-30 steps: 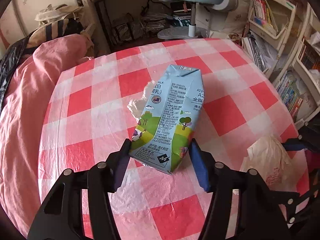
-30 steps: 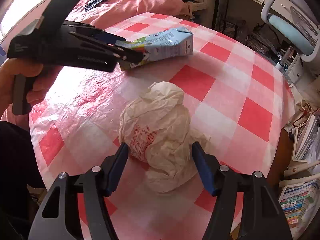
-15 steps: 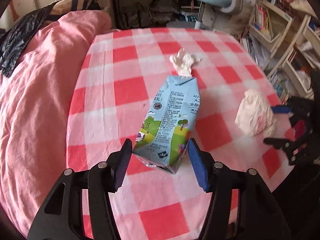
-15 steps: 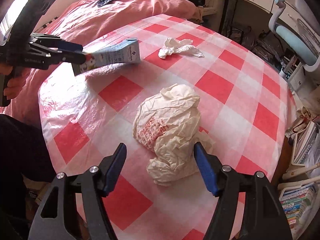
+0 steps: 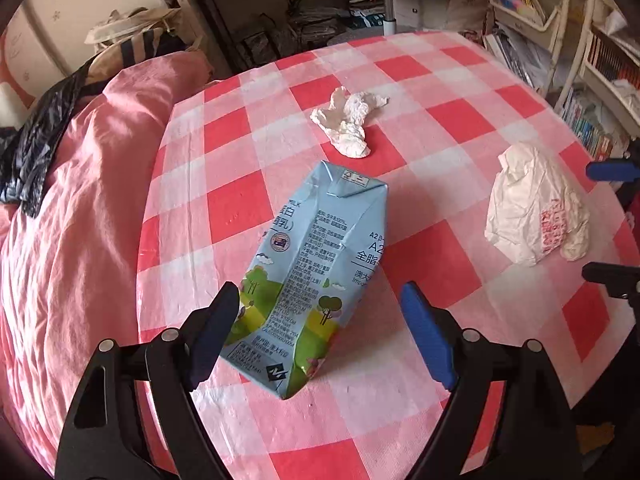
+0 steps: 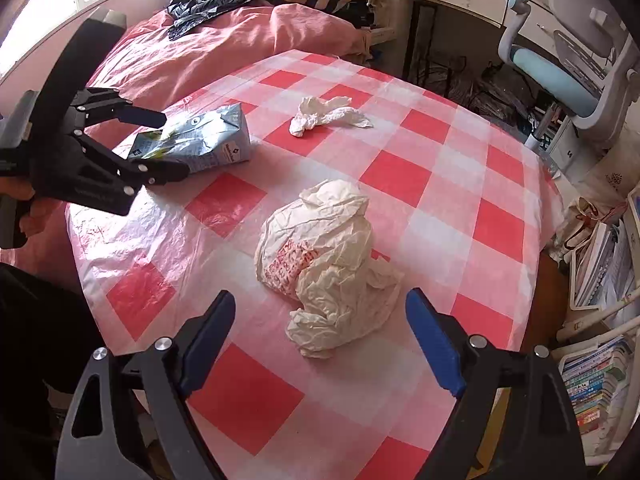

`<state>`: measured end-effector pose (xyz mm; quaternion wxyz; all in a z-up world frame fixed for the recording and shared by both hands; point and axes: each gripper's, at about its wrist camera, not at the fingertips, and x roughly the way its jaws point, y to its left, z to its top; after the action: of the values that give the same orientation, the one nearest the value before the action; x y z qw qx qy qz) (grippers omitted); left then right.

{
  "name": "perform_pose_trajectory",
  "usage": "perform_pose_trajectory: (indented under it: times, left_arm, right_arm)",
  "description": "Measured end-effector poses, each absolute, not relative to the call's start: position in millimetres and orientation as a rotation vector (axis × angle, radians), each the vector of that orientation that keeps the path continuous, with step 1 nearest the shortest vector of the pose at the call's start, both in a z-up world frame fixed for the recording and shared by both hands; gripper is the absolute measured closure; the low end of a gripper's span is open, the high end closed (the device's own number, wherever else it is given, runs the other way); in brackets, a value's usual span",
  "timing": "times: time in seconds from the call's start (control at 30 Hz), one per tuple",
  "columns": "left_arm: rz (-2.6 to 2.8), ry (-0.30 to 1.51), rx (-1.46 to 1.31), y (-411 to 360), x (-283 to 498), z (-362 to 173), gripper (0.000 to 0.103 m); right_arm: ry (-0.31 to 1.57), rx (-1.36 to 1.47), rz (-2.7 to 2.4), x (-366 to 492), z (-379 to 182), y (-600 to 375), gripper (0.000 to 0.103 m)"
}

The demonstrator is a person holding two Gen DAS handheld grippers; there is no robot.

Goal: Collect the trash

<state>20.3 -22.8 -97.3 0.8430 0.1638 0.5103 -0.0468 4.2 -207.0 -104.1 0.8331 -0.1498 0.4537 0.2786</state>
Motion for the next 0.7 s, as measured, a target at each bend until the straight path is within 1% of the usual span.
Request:
perform_pose_trajectory:
  times: [0.03, 0.07, 0.1, 0.13, 0.17, 0.33, 0.5, 0.53, 0.57, 0.6, 0.63, 0.67, 0.7]
  left_arm:
    - [-0.114, 1.081, 0.348, -25.0, 22.4, -102.0, 0.024]
    - [-0.107, 1.086, 0.359, -27.0, 23.8, -105.7, 0.027]
    - [-0.102, 1.087, 0.368, -28.7, 24.8, -107.2, 0.033]
    - [-0.118, 1.109, 0.341, -28.3, 26.5, -107.9, 0.053]
    - [-0.127, 1.127, 0.298, -26.3, 27.6, -107.3, 0.063]
    - [-0.181, 1.172, 0.011, -12.1, 19.3, -97.5, 0.066]
    - [-0.175, 1.158, 0.106, -26.9, 8.3, -96.3, 0.066]
    - [-0.175, 1.162, 0.117, -27.9, 8.5, -97.4, 0.065]
    - [-0.179, 1.169, 0.126, -28.6, 9.3, -98.8, 0.061]
    - [-0.181, 1.168, 0.132, -28.1, 10.7, -99.3, 0.058]
    - [-0.176, 1.164, 0.138, -28.1, 11.6, -99.9, 0.052]
    - [-0.173, 1.163, 0.141, -26.8, 13.7, -100.2, 0.048]
    - [-0.171, 1.163, 0.140, -25.7, 15.7, -100.8, 0.048]
  right_arm:
    - [0.966, -0.318, 0.590, 5.7, -105.4, -206.0, 0.020]
    - [0.967, -0.325, 0.587, 7.1, -106.8, -203.9, 0.020]
    - [0.966, -0.332, 0.584, 7.9, -107.5, -201.8, 0.020]
    - [0.966, -0.333, 0.582, 9.1, -107.9, -199.8, 0.020]
    - [0.966, -0.332, 0.580, 9.1, -108.1, -198.6, 0.020]
    - [0.974, -0.344, 0.576, 8.1, -111.9, -188.5, 0.020]
    - [1.003, -0.341, 0.581, 5.8, -119.3, -185.6, 0.020]
    - [1.003, -0.335, 0.582, 5.6, -119.2, -186.0, 0.022]
    - [1.004, -0.324, 0.584, 6.4, -118.9, -186.9, 0.024]
    - [1.004, -0.313, 0.584, 7.6, -118.6, -187.6, 0.031]
    - [1.003, -0.307, 0.584, 8.5, -118.1, -188.2, 0.038]
    - [1.004, -0.301, 0.586, 9.4, -117.9, -188.5, 0.040]
    - [1.005, -0.300, 0.587, 10.2, -118.2, -188.4, 0.046]
